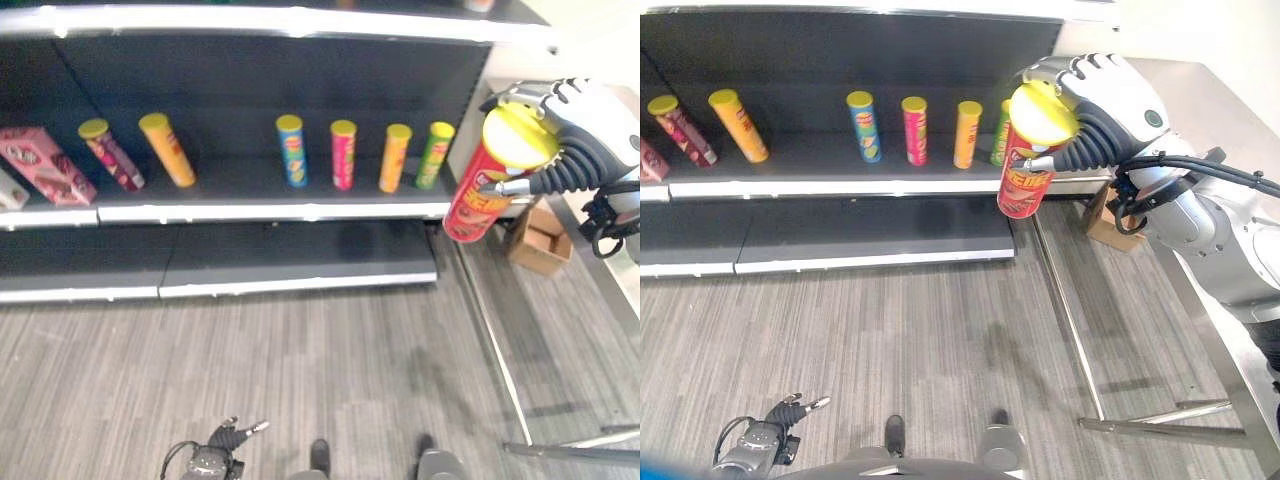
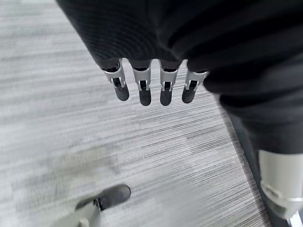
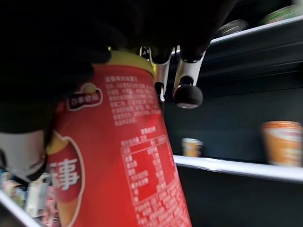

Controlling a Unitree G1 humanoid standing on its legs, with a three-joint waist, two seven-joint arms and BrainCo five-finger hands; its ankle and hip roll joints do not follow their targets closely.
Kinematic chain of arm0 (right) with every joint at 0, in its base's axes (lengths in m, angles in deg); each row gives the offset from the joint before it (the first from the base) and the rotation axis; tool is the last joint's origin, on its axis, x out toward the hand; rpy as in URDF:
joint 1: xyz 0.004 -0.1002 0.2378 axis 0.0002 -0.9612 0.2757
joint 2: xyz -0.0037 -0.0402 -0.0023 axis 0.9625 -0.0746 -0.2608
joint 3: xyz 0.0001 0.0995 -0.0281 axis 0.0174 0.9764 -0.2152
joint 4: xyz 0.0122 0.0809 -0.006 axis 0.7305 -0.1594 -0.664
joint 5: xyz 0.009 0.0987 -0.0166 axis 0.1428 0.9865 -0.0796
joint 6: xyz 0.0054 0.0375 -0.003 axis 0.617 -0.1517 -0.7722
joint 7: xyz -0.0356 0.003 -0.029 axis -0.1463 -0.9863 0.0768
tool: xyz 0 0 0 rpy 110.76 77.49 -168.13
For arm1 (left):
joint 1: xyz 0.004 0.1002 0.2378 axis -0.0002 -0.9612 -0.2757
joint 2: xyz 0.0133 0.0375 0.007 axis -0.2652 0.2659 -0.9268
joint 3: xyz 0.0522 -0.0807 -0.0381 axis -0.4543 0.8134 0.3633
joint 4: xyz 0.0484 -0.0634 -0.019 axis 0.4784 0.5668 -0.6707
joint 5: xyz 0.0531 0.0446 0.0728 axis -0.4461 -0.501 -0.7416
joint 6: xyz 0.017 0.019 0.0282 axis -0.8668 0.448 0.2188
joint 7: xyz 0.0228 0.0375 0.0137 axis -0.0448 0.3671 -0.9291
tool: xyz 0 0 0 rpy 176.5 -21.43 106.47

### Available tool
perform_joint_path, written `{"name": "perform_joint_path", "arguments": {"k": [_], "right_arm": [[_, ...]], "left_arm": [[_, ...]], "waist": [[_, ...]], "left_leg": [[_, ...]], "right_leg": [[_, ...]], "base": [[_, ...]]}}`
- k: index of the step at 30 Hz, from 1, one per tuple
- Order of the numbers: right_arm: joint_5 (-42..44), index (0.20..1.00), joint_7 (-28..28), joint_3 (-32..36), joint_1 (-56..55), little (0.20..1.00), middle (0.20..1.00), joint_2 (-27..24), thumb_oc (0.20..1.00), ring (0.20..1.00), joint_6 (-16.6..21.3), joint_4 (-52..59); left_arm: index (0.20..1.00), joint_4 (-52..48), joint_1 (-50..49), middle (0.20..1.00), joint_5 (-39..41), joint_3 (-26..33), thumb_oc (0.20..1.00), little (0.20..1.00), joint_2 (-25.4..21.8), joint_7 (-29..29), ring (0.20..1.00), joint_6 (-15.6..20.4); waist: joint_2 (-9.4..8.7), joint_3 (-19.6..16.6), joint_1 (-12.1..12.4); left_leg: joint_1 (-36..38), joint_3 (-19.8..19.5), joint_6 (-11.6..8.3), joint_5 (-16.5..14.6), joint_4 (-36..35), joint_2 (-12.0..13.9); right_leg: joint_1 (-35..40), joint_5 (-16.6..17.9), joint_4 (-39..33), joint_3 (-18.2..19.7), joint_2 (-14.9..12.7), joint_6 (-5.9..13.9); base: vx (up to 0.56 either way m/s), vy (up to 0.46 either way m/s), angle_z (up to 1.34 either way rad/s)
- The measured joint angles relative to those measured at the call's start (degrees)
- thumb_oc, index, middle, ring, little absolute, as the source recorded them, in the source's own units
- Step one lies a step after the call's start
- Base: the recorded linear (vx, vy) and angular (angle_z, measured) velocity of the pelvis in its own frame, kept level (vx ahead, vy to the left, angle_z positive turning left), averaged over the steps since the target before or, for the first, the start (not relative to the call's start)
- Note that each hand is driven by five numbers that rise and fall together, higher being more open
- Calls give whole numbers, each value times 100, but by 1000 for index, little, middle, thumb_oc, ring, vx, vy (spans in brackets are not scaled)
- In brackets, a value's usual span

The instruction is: Put the goods on the table back onto the shelves and tidy them up.

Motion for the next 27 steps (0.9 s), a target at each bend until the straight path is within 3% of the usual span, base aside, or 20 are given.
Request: {"name": "perform_joint_path", "arguments": {"k": [1, 2, 3, 4, 6, 11, 12, 14, 15, 16, 17, 18, 20, 21, 22, 23, 24, 25, 26, 27], "right_arm": [[50, 200, -12, -554, 757, 200, 200, -300, 200, 200, 0, -12], [74, 200, -101, -759, 899, 200, 200, -660, 200, 200, 22, 9], [93, 200, -168, -766, 906, 200, 200, -673, 200, 200, 27, 0], [94, 200, -171, -790, 904, 200, 200, -657, 200, 200, 29, 10], [92, 200, -184, -1028, 1045, 200, 200, -665, 200, 200, 18, -2], [90, 200, -387, -1419, 1018, 200, 200, -641, 200, 200, -12, -41], [90, 200, -394, -1422, 1040, 200, 200, -558, 200, 200, -36, -151], [86, 200, -451, -1412, 942, 200, 200, -243, 200, 200, -112, -261], [89, 200, -444, -1354, 940, 200, 200, 174, 200, 200, -109, -401], [93, 200, -425, -1321, 950, 200, 200, 432, 200, 200, -101, -588], [92, 200, -388, -1578, 1120, 200, 200, 467, 200, 200, -127, -781], [92, 200, -400, -1866, 1246, 200, 200, 419, 200, 200, -154, -945], [88, 200, -430, -2006, 1031, 200, 200, 91, 200, 200, -213, -916], [27, 200, -459, -1703, 558, 200, 200, 92, 200, 200, -230, -811], [-30, 200, -427, -821, -336, 200, 200, 341, 200, 200, -305, -715], [-85, 200, -380, -815, -538, 200, 200, 653, 200, 200, -396, -671], [-151, 200, -326, -1057, -431, 200, 200, 828, 200, 200, -508, -634], [-250, 200, -464, -1532, -320, 200, 200, 946, 200, 200, -479, -409], [-249, 200, -594, -1653, -357, 200, 200, 866, 200, 200, -296, -175], [-249, 200, -592, -1568, -356, 200, 200, 856, 200, 200, -248, -165]], "left_arm": [[1000, 90, 236, 1000, 2, -1, 1000, 1000, 213, 8, 1000, -42], [1000, 60, 358, 1000, 3, -38, 1000, 1000, 343, -13, 1000, -56], [1000, -41, 353, 1000, 7, -36, 1000, 1000, 342, -12, 1000, -39], [1000, -60, 328, 1000, 7, -41, 1000, 1000, 367, -10, 1000, -35], [1000, -100, 273, 1000, 12, -53, 1000, 1000, 369, 7, 1000, -44], [1000, -360, 135, 1000, 83, 24, 1000, 1000, 475, 82, 1000, -21], [1000, -367, 187, 1000, 225, 103, 1000, 1000, 503, 125, 1000, -1], [1000, -113, 73, 1000, 241, 121, 1000, 1000, 463, 132, 1000, -31], [1000, 48, 79, 1000, 244, 130, 1000, 1000, 423, 159, 1000, -70], [1000, 53, 200, 1000, 271, 180, 1000, 1000, 385, 199, 1000, -78], [1000, 45, 347, 1000, 292, 247, 1000, 1000, 367, 288, 1000, -67], [1000, 40, 478, 1000, 291, 241, 1000, 1000, 396, 305, 1000, -42], [1000, 13, 544, 1000, 284, 195, 1000, 1000, 473, 299, 1000, 77], [1000, 6, 306, 1000, 274, 285, 1000, 1000, 483, 297, 1000, 84], [1000, 35, -183, 1000, 232, 159, 1000, 1000, 552, 286, 1000, 30], [1000, 38, -232, 1000, 211, 99, 1000, 1000, 343, 298, 1000, 22], [1000, 31, -255, 1000, 169, -30, 1000, 1000, 137, 283, 1000, 6], [1000, 21, -319, 1000, 44, -40, 1000, 1000, -98, 232, 1000, -36], [1000, -22, -292, 1000, -15, 47, 1000, 1000, -301, 279, 1000, -21], [1000, -58, -218, 1000, -35, 59, 1000, 1000, -383, 283, 1000, -4]], "waist": [[27, 157, -72], [-157, 179, -100], [-456, 160, -87], [-463, 181, -31], [-327, 250, -24], [-136, 537, 44], [-174, 755, 41], [-152, 837, -27], [-118, 818, -33], [-58, 810, -23], [22, 810, -50], [36, 802, -62], [150, 739, -59], [211, 586, -8], [748, 34, -111], [554, 24, -67], [377, 83, -39], [278, 157, 53], [306, 157, -26], [355, 171, -57]], "left_leg": [[-20, -275, -32, -52, -2, 41], [31, -529, -52, -55, -3, -243], [142, -679, -105, -178, -7, -578], [216, -692, -187, -273, -1, -604], [208, -731, -306, -375, 34, -515], [-250, -523, -618, -653, 1710, -675], [-801, -285, -1166, -829, 2927, -668], [-1023, 35, -1105, -811, 2334, 135], [-1003, -552, -1175, -711, 1413, 822], [-1107, -1084, -1328, -479, 516, 1828], [-1400, -1173, -1359, -375, 222, 2432], [-1496, -1162, -1333, -327, 106, 2578], [-1508, -685, -1532, -351, 357, 2437], [-1415, -209, -1589, -390, 901, 2066], [-1032, -45, -1016, 68, 245, 973], [-696, -4, -1078, 447, 132, 652], [-630, 255, -840, 475, 182, 444], [-707, 545, -716, 382, 458, 430], [-545, 546, -641, 375, 320, 272], [-414, 488, -479, 316, 200, 233]], "right_leg": [[-424, -24, 59, 464, 750, -211], [-422, 161, -428, 807, 758, -254], [-308, 508, -539, 857, 446, -388], [-247, 809, -532, 853, 418, -576], [-109, 855, -764, 756, 477, -593], [435, 744, -844, 582, 351, -984], [588, 623, -863, 573, 263, -1013], [762, 409, -888, 594, 365, -897], [739, 235, -857, 725, 472, -648], [572, 226, -732, 844, 557, -653], [342, 98, -467, 949, 494, -717], [243, -1, -305, 1048, 316, -544], [484, -156, -347, 1146, -47, -247], [834, -205, -544, 1190, -405, -76], [1105, -206, -620, 1063, -758, 122], [1066, -207, -515, 1132, -990, 185], [857, -144, -206, 1052, -1161, 279], [505, 246, 318, 675, -1294, 4], [447, 709, 538, 323, -1410, -126], [335, 480, 797, 326, -1318, -11]], "base": [[174, 49, 138], [166, 3, 166], [117, -29, 127], [135, -55, 63], [142, -63, 23], [69, 16, 38], [279, 161, 24], [361, 449, -5], [305, 594, -65], [303, 557, -75], [328, 500, -55], [567, 685, -30], [590, 718, -13], [506, 1063, -32], [356, 863, -66], [273, 823, -76], [55, 238, -117], [86, 363, -96], [90, 344, -74], [92, 297, -11]]}}
